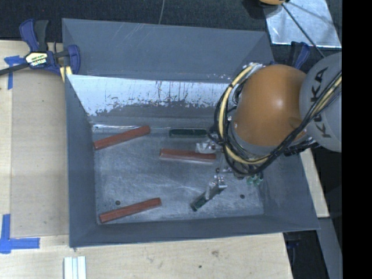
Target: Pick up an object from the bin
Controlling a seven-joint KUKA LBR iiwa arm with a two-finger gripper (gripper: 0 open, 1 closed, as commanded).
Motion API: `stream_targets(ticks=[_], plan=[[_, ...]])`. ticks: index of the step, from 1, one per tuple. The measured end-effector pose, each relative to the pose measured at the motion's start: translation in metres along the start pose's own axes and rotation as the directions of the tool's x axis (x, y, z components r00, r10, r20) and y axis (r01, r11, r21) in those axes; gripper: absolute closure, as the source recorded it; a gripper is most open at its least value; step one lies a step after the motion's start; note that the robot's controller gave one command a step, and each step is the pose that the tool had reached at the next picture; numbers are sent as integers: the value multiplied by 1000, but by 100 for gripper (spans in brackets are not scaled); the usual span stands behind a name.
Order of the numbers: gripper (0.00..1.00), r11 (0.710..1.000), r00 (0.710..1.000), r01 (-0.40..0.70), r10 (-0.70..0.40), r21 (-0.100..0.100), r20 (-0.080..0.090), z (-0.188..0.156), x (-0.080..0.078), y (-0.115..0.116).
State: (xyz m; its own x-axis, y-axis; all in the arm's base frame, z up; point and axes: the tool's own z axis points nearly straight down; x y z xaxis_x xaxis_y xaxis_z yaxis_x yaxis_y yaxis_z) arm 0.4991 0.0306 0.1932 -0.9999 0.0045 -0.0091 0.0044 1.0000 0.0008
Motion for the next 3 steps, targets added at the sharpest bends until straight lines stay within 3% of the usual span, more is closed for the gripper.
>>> stream_targets(ticks=[1, 2, 3], plan=[[100, 998, 997, 71, -71, -2, -15, 112, 12, -16], [100, 998, 997, 70, -70, -2, -15, 112, 12, -16], [100, 996, 996, 93, -93, 0, -8, 77, -8, -15]])
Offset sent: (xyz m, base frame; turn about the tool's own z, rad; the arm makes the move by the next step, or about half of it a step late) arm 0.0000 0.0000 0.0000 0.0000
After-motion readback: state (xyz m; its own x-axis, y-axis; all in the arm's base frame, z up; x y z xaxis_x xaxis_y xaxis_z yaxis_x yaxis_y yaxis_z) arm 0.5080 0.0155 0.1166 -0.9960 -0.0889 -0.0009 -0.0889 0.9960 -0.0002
